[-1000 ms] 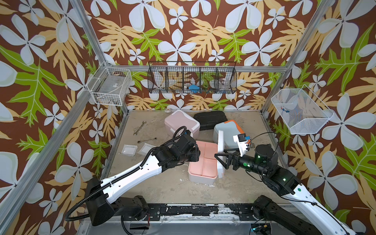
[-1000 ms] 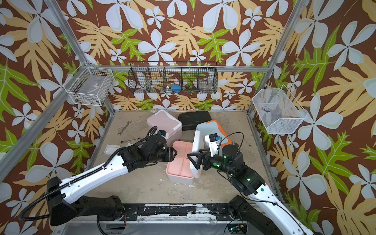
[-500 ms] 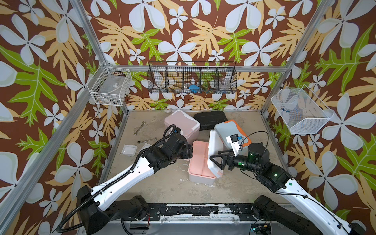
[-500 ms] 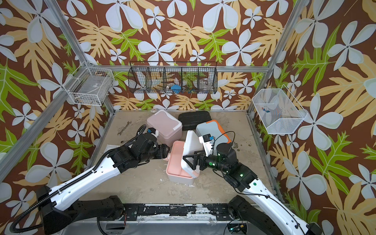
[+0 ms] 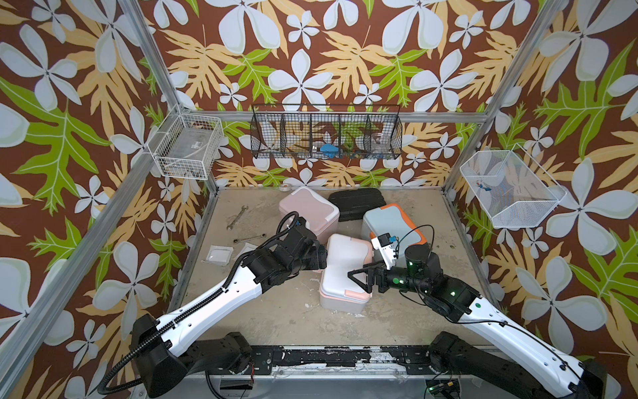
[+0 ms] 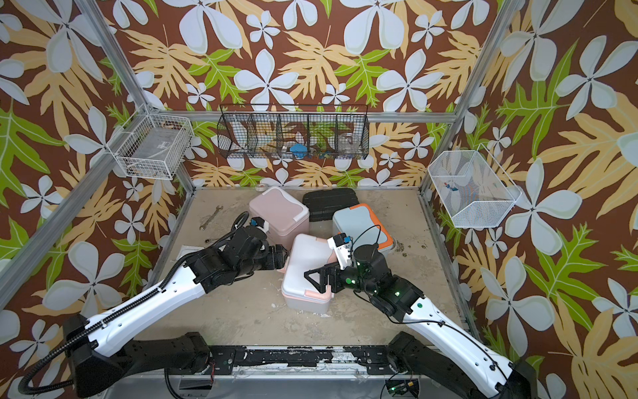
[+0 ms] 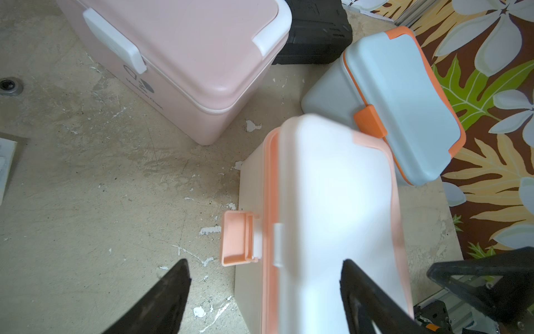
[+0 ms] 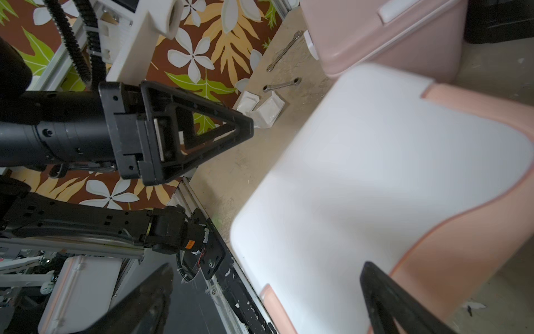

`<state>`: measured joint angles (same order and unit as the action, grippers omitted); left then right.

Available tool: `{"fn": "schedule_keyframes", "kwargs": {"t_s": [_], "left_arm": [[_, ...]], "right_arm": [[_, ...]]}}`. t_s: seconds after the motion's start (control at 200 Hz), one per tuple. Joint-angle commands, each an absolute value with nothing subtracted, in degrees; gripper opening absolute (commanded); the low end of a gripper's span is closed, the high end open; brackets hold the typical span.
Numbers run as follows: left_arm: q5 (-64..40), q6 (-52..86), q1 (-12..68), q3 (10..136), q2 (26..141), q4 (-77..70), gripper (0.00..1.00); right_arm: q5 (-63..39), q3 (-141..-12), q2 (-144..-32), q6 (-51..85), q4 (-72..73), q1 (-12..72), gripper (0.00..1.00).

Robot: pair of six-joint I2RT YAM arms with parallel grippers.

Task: Open first aid kits and take out gauze
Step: Close the lid of the first aid kit.

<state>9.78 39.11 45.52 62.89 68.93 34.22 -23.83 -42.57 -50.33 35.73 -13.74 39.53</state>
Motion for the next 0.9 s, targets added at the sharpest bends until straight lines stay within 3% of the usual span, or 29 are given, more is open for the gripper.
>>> {"fn": "schedule_keyframes", "kwargs": {"t_s": [0.0,0.41,0.896], "left_arm": [[11.0,39.4,45.4,62.7,68.9,34.7,0.85],[1.0,39.4,45.4,58.6,70.0,35.3,0.94],[-9.9,45.3,46.7,45.0,66.6,25.4,0.92]], "right_arm": [[-20.1,-44.0,-49.9,33.8,-16.0,39.6,1.00],[-5.3,-44.7,-49.0,33.2,-24.6,39.6,1.00],[-5.6,-42.5,-55.1,32.9,-24.0,39.5,0.94]]}}
